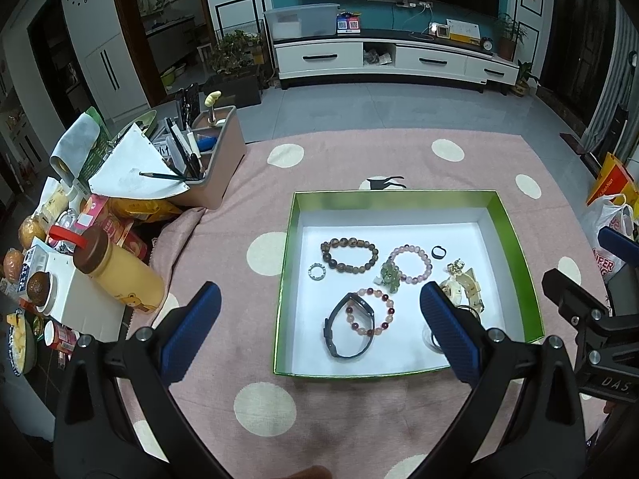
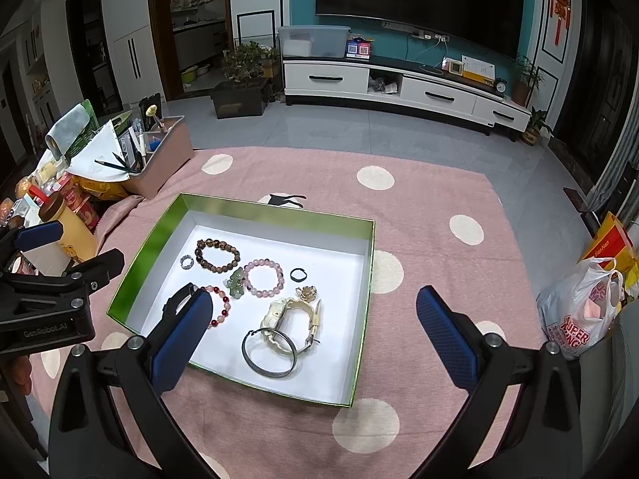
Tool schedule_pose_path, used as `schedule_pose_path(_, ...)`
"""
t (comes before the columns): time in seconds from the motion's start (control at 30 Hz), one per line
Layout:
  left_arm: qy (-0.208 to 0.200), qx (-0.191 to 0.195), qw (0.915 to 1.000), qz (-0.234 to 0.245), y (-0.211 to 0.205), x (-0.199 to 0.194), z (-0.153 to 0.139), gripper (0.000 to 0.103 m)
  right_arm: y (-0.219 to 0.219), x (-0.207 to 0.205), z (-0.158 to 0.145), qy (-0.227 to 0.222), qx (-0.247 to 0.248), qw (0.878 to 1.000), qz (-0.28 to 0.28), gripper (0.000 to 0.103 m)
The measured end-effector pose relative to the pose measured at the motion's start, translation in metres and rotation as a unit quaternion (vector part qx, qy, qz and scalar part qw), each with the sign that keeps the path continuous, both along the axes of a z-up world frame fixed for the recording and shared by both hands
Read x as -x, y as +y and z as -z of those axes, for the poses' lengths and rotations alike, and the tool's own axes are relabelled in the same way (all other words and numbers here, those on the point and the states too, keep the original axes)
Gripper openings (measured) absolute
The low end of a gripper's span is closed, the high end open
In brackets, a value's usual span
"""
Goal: Organize jewelry
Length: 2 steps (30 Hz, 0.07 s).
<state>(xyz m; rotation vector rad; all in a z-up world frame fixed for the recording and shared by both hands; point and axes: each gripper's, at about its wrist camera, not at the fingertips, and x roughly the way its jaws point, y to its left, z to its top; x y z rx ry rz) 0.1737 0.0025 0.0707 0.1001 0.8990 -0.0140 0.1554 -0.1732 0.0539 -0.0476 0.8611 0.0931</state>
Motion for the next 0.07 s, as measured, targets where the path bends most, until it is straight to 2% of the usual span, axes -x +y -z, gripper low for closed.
schedule_pose_path(0.07, 0.003, -0.001, 1.0000, -0.001, 0.0009, -0.0003, 0.0017, 0.101, -0.0003, -0.0002, -0.0003, 0.000, 0.000, 1.000, 0.001, 0.102)
